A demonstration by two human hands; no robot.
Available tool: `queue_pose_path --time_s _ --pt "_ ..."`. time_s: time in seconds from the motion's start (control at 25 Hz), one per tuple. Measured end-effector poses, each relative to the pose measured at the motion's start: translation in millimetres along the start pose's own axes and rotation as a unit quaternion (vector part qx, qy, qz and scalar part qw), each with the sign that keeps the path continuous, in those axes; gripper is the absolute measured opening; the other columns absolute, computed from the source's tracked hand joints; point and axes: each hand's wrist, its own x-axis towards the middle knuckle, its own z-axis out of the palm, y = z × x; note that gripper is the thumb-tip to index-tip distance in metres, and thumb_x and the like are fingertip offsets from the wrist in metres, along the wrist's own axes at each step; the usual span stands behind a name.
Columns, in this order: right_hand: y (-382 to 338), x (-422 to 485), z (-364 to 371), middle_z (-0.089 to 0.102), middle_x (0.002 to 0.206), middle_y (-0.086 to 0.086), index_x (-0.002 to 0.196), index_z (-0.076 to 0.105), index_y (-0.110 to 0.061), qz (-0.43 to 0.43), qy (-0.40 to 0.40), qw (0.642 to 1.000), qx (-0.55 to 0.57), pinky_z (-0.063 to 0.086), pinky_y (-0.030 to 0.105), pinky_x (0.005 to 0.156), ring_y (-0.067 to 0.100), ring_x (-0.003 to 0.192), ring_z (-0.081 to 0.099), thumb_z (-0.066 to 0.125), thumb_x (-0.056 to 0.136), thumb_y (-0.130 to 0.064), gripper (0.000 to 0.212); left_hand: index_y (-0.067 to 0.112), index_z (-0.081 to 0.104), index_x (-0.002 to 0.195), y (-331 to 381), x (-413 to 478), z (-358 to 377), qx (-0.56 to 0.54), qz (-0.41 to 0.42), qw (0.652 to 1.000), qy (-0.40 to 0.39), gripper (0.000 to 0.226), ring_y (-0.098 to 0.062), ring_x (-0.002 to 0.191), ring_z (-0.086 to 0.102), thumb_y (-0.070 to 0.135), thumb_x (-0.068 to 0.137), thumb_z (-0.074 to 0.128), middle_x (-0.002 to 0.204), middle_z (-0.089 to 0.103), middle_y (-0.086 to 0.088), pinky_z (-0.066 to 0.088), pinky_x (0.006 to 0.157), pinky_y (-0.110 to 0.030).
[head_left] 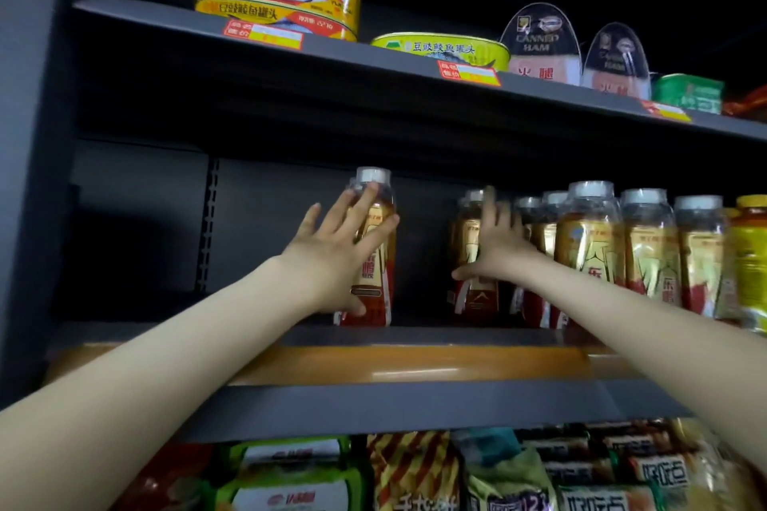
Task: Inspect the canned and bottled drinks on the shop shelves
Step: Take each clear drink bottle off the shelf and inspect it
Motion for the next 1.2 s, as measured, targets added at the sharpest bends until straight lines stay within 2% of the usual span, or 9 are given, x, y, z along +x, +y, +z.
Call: queue_pose_path --time_s 0.08,0.16,0.24,0.4,0.56,0.76,1.04,1.12,1.2 --pt "3.9 -3.3 -4.1 -0.033 0.154 0.008 0.147 -0.027 -0.026 -0.122 0.006 0.969 -0.213 -0.004 0.046 0.117 0.031 0.143 -0.026 0.081 0.068 -0.047 0.135 0.033 -0.027 0.147 2.2 0.5 -0.5 0.002 -0.008 1.0 -0.005 0.117 -0.028 0.141 -0.034 0.05 0.082 0.069 0.146 -0.047 -0.007 -0.007 0.119 -0.053" --pt "4.1 -5.1 -4.0 -0.029 0.156 0.003 0.152 -0.011 -0.028 -0.194 -0.028 0.922 -0.334 -0.013 0.043 0.115 0.029 0.141 -0.031 0.076 0.077 -0.038 0.115 0.032 -0.028 0.147 3.6 0.7 -1.2 0.013 -0.013 1.0 -0.01 0.118 -0.029 0.141 -0.034 0.051 0.082 0.069 0.146 -0.048 -0.008 -0.006 0.119 -0.053" --pt "4.4 -3.1 0.2 -0.018 0.16 0.003 0.154 0.004 -0.026 -0.185 -0.046 0.907 -0.376 -0.013 0.043 0.114 0.031 0.14 -0.031 0.071 0.083 -0.029 0.097 0.032 -0.029 0.146 3.8 1.4 -1.6 0.02 -0.015 1.0 -0.014 0.118 -0.029 0.141 -0.033 0.053 0.082 0.068 0.145 -0.049 -0.008 -0.005 0.119 -0.054" --pt "-5.0 3.5 5.9 -0.013 0.16 0.002 0.154 0.006 -0.025 -0.125 -0.066 0.863 -0.485 -0.012 0.052 0.116 0.037 0.141 -0.028 0.069 0.084 -0.025 0.093 0.033 -0.029 0.146 0.6 1.8 2.5 0.029 -0.01 1.0 0.0 0.118 -0.029 0.141 -0.033 0.056 0.081 0.067 0.146 -0.048 -0.007 -0.004 0.119 -0.055" --pt "-19.7 17.2 9.2 -0.01 0.161 0.008 0.154 0.003 -0.026 -0.159 -0.096 0.779 -0.599 -0.018 0.053 0.111 0.031 0.145 -0.022 0.063 0.081 -0.057 0.099 0.032 -0.029 0.146 -0.8 0.8 3.6 0.025 -0.006 1.0 0.013 0.119 -0.029 0.141 -0.033 0.057 0.08 0.067 0.146 -0.047 -0.008 -0.003 0.118 -0.055" --pt "-10.3 34.0 18.6 -0.014 0.161 0.004 0.152 -0.009 -0.028 -0.158 -0.129 0.734 -0.648 -0.014 0.054 0.114 0.025 0.146 -0.02 0.063 0.074 -0.068 0.114 0.032 -0.032 0.144 -1.3 0.0 6.5 0.011 -0.001 1.0 0.009 0.116 -0.029 0.14 -0.035 0.056 0.083 0.064 0.144 -0.05 -0.007 -0.005 0.118 -0.056" --pt "-12.8 28.6 13.9 -0.013 0.161 0.004 0.153 -0.01 -0.028 -0.16 -0.147 0.77 -0.6 -0.016 0.053 0.112 0.024 0.146 -0.019 0.063 0.078 -0.063 0.11 0.033 -0.029 0.146 -2.9 -1.1 6.0 -0.008 0.003 1.0 0.005 0.114 -0.027 0.141 -0.034 0.054 0.084 0.065 0.145 -0.049 -0.006 -0.005 0.118 -0.055" --pt "-20.5 20.2 4.0 -0.013 0.161 0.004 0.152 -0.013 -0.03 -0.177 -0.136 0.875 -0.43 -0.013 0.046 0.115 0.024 0.147 -0.016 0.064 0.084 -0.05 0.105 0.033 -0.03 0.145 -3.7 -2.4 3.6 -0.009 0.004 1.0 0.003 0.115 -0.026 0.141 -0.033 0.053 0.084 0.065 0.146 -0.048 -0.005 -0.005 0.119 -0.054" --pt "-33.6 4.2 -12.8 -0.002 0.162 0.008 0.151 -0.013 -0.034 -0.173 -0.096 0.971 -0.137 0.007 0.04 0.118 0.027 0.148 0.005 0.059 0.091 -0.033 0.093 0.029 -0.031 0.146 -4.6 -5.7 0.1 -0.029 -0.001 1.0 0.004 0.116 -0.025 0.143 -0.03 0.049 0.085 0.066 0.149 -0.044 -0.005 -0.004 0.12 -0.05"
